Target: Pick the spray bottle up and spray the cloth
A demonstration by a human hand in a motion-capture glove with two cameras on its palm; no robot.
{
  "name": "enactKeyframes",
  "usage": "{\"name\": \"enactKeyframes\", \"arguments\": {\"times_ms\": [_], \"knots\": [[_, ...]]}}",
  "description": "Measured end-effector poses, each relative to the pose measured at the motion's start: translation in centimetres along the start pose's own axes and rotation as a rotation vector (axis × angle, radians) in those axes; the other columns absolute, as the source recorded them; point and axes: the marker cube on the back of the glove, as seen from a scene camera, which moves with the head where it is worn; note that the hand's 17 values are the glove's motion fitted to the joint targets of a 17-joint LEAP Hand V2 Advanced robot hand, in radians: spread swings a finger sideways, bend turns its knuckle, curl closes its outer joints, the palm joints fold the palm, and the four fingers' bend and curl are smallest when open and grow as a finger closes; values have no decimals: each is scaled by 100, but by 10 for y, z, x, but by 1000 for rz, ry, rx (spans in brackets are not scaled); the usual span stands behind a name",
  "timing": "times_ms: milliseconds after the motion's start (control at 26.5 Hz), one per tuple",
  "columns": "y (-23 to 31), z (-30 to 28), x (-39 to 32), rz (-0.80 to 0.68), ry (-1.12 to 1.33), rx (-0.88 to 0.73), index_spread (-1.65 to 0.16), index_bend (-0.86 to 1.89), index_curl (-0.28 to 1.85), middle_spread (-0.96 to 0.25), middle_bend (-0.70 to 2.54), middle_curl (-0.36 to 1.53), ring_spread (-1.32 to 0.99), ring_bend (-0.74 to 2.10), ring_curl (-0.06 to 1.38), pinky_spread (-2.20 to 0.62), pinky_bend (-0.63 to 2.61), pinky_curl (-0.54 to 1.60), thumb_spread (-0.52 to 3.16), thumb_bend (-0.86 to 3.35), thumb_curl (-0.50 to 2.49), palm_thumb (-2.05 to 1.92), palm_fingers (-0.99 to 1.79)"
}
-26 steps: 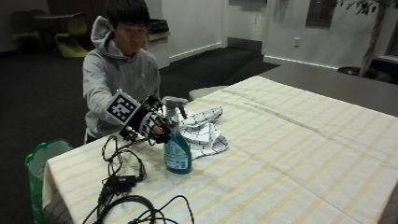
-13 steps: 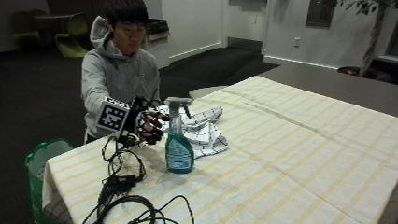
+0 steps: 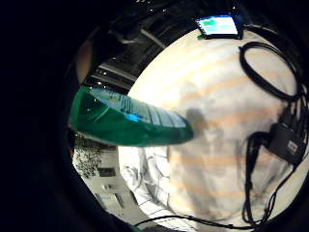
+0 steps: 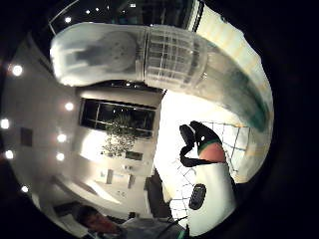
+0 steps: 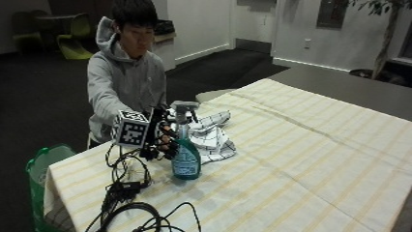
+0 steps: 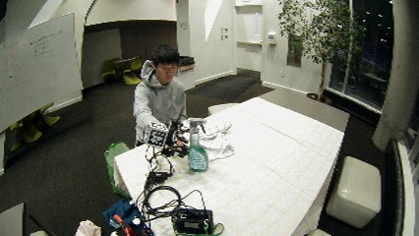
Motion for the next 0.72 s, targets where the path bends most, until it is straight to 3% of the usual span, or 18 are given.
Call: {"name": "enactKeyframes", "arguments": {"times_ms": [189,378,642,718], "knots": [[-19,19,-3,14,-103,-26,-32,12,24,-4,18,36,-2,33,32,17,53,36,79,-4,39,92,29],[-37,36,-6,-4,-132,-13,-35,10,22,-8,22,36,-1,40,31,22,56,34,79,-3,39,92,49],[-55,67,-20,-33,-125,-49,-28,30,31,-10,41,42,-12,50,33,7,33,28,70,0,44,101,124],[-55,78,-26,-60,-121,-86,-26,30,34,-11,49,45,-14,51,36,0,32,30,63,-1,46,103,131]]}}
